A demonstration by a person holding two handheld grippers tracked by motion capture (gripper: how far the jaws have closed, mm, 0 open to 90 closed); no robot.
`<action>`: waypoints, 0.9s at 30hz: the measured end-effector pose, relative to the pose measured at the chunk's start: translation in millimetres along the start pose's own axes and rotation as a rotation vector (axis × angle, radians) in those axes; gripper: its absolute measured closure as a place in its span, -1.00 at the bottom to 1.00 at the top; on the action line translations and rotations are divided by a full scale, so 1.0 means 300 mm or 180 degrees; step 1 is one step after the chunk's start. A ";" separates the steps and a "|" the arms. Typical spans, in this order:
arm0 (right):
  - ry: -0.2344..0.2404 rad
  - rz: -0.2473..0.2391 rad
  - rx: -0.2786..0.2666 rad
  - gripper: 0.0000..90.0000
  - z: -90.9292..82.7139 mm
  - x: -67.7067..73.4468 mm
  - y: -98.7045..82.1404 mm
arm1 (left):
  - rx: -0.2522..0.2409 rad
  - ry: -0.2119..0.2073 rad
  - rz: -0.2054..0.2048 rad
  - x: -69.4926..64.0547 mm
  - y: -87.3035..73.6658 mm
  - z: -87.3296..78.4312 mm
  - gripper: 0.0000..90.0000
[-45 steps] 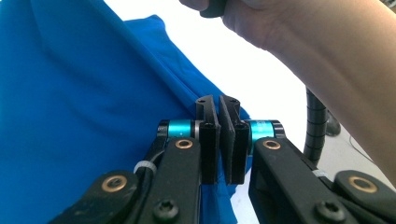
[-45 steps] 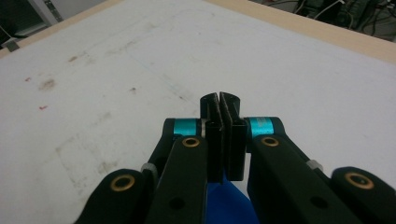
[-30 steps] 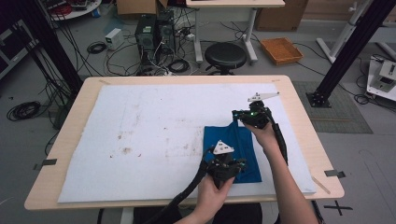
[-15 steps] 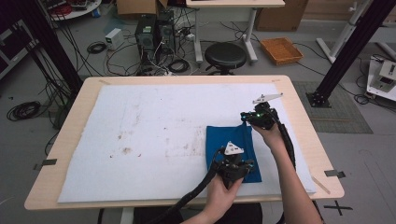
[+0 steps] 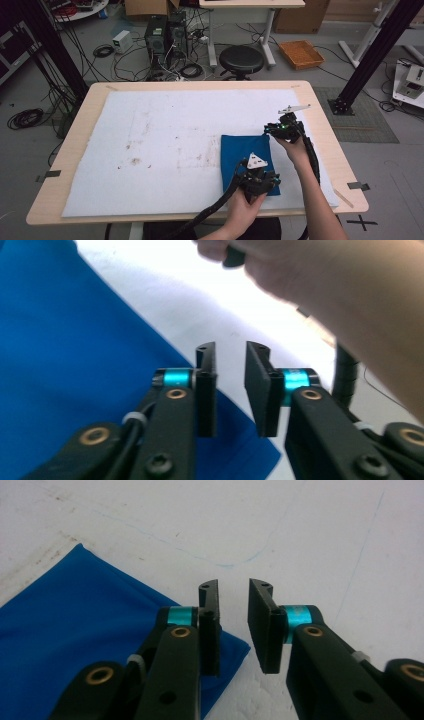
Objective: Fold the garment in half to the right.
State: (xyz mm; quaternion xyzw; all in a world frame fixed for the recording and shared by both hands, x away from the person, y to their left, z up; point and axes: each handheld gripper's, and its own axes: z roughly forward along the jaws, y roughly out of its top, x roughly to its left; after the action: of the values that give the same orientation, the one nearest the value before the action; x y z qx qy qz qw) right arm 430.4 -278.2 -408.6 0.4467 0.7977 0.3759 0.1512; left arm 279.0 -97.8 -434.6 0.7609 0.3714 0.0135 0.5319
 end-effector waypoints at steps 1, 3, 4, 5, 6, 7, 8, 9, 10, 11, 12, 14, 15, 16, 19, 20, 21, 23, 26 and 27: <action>0.0022 0.0082 0.0010 0.53 -0.001 -0.004 -0.003 | -0.0040 0.0007 0.0006 0.000 0.006 -0.014 0.54; 0.0088 0.0234 -0.0004 0.49 -0.002 -0.002 -0.006 | -0.0107 0.0057 0.0057 0.008 0.022 -0.050 0.46; 0.0127 0.0283 -0.0015 0.49 -0.003 0.005 -0.006 | -0.0132 0.0086 0.0094 0.015 0.031 -0.073 0.44; 0.0136 0.0313 -0.0018 0.49 -0.003 0.013 -0.006 | -0.0174 0.0121 0.0103 0.023 0.039 -0.098 0.42; 0.0155 0.0346 0.0003 0.52 -0.003 0.024 -0.007 | -0.0193 0.0140 0.0129 0.032 0.044 -0.119 0.41; 0.0151 0.0344 -0.0004 0.57 -0.003 0.032 -0.010 | -0.0244 0.0187 0.0144 0.047 0.053 -0.157 0.41; 0.0131 0.0359 0.0005 0.59 -0.003 0.044 -0.019 | -0.0271 0.0217 0.0156 0.062 0.058 -0.189 0.40; 0.0104 0.0383 0.0049 0.60 0.001 0.050 -0.027 | -0.0300 0.0260 0.0158 0.077 0.064 -0.220 0.39; 0.0073 0.0417 0.0066 0.61 0.006 0.052 -0.038 | -0.0318 0.0314 0.0183 0.095 0.067 -0.252 0.38; 0.0055 0.0457 0.0069 0.63 0.011 0.050 -0.049 | -0.0358 0.0379 0.0191 0.112 0.069 -0.284 0.38; 0.0038 0.0491 0.0081 0.69 0.015 0.047 -0.060 | -0.0400 0.0435 0.0181 0.132 0.069 -0.316 0.38; 0.0037 0.0458 0.0066 0.92 0.021 0.044 -0.077 | -0.0425 0.0510 0.0130 0.176 0.068 -0.377 0.38; 0.0016 0.0403 0.0044 0.98 0.020 0.044 -0.083 | -0.0449 0.0553 0.0114 0.196 0.066 -0.407 0.38; -0.0008 0.0379 0.0027 0.99 0.017 0.043 -0.086 | -0.0476 0.0597 0.0099 0.216 0.062 -0.436 0.38; -0.0093 0.0350 -0.0058 1.00 0.005 0.035 -0.089 | -0.0541 0.0704 0.0007 0.273 0.046 -0.511 0.38; -0.0117 0.0352 -0.0089 1.00 0.001 0.032 -0.089 | -0.0555 0.0741 -0.0018 0.289 0.038 -0.532 0.38; -0.0139 0.0337 -0.0115 1.00 -0.001 0.027 -0.089 | -0.0573 0.0763 -0.0037 0.304 0.031 -0.550 0.38; -0.0146 0.0316 -0.0129 0.96 -0.001 0.020 -0.090 | -0.0586 0.0798 -0.0065 0.326 0.015 -0.582 0.38; -0.0217 0.0345 -0.0122 0.72 -0.004 0.017 -0.094 | -0.0597 0.0838 -0.0080 0.347 -0.008 -0.619 0.38; -0.0231 0.0351 -0.0121 0.64 -0.009 0.014 -0.096 | -0.0608 0.0851 -0.0091 0.352 -0.014 -0.630 0.38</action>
State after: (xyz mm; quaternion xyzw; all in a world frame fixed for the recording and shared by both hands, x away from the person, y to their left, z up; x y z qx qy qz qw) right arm 409.1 -285.2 -427.4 0.5003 0.7586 0.3823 0.1675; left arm 274.4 115.2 -395.6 0.6929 0.4466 0.1423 0.5478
